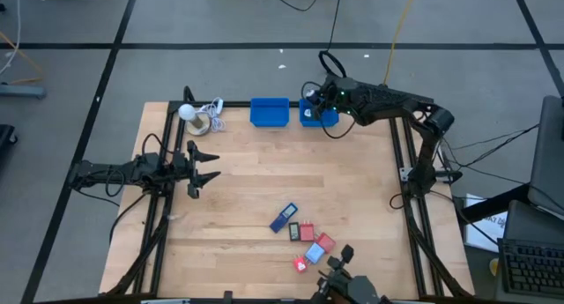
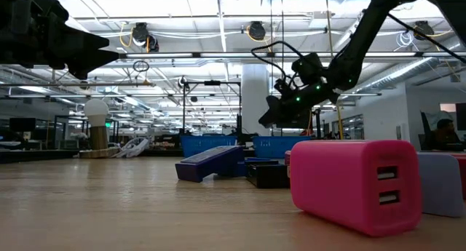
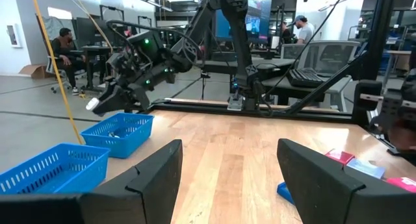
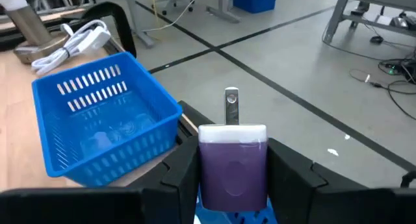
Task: Pick & Place Office items
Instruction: Put the blue charger adapter into the right blue bin
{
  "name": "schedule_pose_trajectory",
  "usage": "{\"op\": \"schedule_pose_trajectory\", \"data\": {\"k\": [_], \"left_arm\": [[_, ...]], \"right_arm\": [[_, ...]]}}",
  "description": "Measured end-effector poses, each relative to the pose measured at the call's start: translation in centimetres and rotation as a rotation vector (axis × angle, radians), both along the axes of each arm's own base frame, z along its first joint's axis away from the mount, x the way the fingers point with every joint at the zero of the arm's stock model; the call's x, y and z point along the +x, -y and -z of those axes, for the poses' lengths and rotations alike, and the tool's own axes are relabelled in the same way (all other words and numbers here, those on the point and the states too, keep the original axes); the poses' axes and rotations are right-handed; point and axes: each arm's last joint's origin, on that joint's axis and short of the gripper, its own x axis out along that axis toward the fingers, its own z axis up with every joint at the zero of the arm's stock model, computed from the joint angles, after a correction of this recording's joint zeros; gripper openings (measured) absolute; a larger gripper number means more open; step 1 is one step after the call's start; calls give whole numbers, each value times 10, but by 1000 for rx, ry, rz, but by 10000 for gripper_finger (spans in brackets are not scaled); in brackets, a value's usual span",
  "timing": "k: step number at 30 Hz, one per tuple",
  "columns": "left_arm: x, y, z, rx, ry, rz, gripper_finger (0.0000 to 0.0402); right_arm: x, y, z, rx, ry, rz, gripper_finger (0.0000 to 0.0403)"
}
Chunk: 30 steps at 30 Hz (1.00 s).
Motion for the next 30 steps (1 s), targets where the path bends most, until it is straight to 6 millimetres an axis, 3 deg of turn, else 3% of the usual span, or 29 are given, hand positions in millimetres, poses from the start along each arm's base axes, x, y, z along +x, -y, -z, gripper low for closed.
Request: {"op": "schedule_pose_trajectory", "data": {"k": [11,30], "left_arm": [[0,0,0,1,0,0,255],[0,0,0,1,0,0,255]], "right_arm": [[7,-6,15,37,-45,-28,130],[9,-8,15,29,-51,-38,130]]}}
